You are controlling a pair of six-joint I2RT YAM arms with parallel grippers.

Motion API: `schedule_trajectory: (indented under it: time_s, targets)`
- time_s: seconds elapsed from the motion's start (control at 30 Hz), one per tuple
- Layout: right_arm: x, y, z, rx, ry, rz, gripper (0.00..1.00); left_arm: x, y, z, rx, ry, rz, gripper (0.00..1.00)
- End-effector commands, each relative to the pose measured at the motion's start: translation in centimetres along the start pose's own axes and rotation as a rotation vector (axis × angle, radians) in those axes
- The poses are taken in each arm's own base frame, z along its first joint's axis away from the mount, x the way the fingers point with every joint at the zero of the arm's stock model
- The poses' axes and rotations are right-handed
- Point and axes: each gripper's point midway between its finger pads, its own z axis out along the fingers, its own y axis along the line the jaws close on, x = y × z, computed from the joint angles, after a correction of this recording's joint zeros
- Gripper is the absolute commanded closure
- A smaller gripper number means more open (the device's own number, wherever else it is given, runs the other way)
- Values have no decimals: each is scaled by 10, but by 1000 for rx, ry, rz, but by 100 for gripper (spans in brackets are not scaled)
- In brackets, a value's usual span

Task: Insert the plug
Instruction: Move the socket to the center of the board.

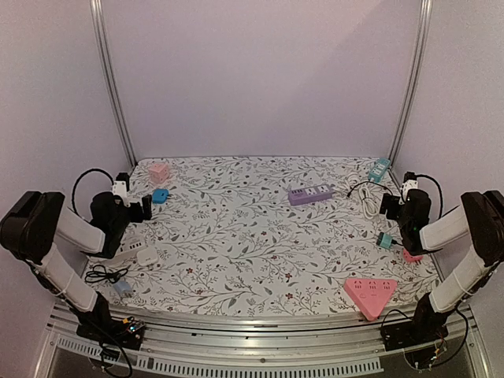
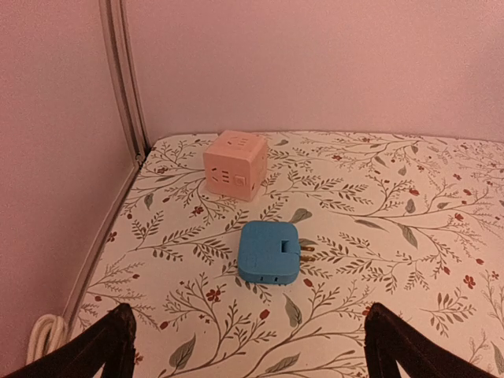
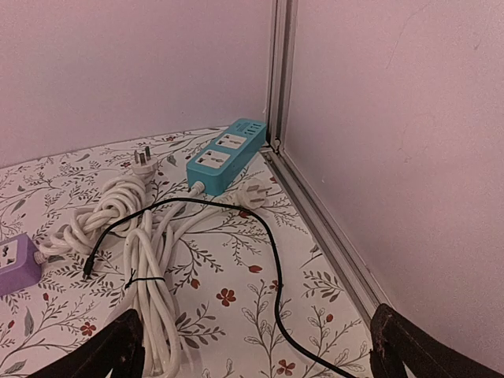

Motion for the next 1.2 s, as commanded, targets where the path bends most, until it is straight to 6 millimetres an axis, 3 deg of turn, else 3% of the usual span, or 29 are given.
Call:
schedule_trajectory:
  time_s: [0.0, 0.07, 0.17, 0.2, 0.37, 0.43, 0.47, 0.5, 0.57, 0.67, 0.73, 0.87, 0.9, 0.93, 1.07, 1.17]
  targets:
    - [0, -3, 0, 19, 1, 8, 1, -5, -3, 1, 4, -3, 2, 1]
    - [1, -9, 1, 58, 51, -5, 1, -5, -3, 1, 4, -5, 2, 0]
    - [-30, -11, 1, 93, 112, -18, 1, -6, -2, 1, 4, -5, -1, 1]
    - [-50, -8, -1, 76, 93, 2, 1, -5, -2, 1, 4, -3, -1, 1]
    - [-94, 16, -8, -52, 182, 13, 1, -8, 3, 2, -25, -6, -11, 1]
    - [-99, 24, -12, -91, 272, 22, 2, -17, 26, 1, -164, 23, -56, 1]
    - [-111, 31, -14, -117, 292, 46, 4, -23, 39, 1, -244, 73, -77, 1]
    - [-113, 36, -16, -140, 331, 62, 6, -39, 52, -4, -320, 68, -107, 1]
    - [-111, 49, -18, -182, 409, 68, 10, -71, 46, -1, -278, 37, -155, 0]
    - [-104, 65, -18, -189, 508, 61, 13, -121, -6, 7, -83, 30, -114, 1]
    - [-98, 75, -19, -192, 559, 61, 14, -136, -49, 10, -21, 97, 45, 1]
    - [-96, 106, -16, -197, 625, 6, 14, -130, -149, 7, 222, 246, 342, 1]
    - [-84, 118, -13, -200, 672, -40, 11, -128, -170, 5, 280, 264, 384, 1]
    - [-88, 130, -12, -208, 679, -84, 7, -125, -189, 2, 330, 279, 420, 0]
    - [-57, 179, 16, -231, 782, -203, 1, -125, -247, -1, 468, 247, 511, 1]
    - [-35, 200, 44, -232, 835, -209, 1, -121, -278, -1, 541, 239, 529, 0]
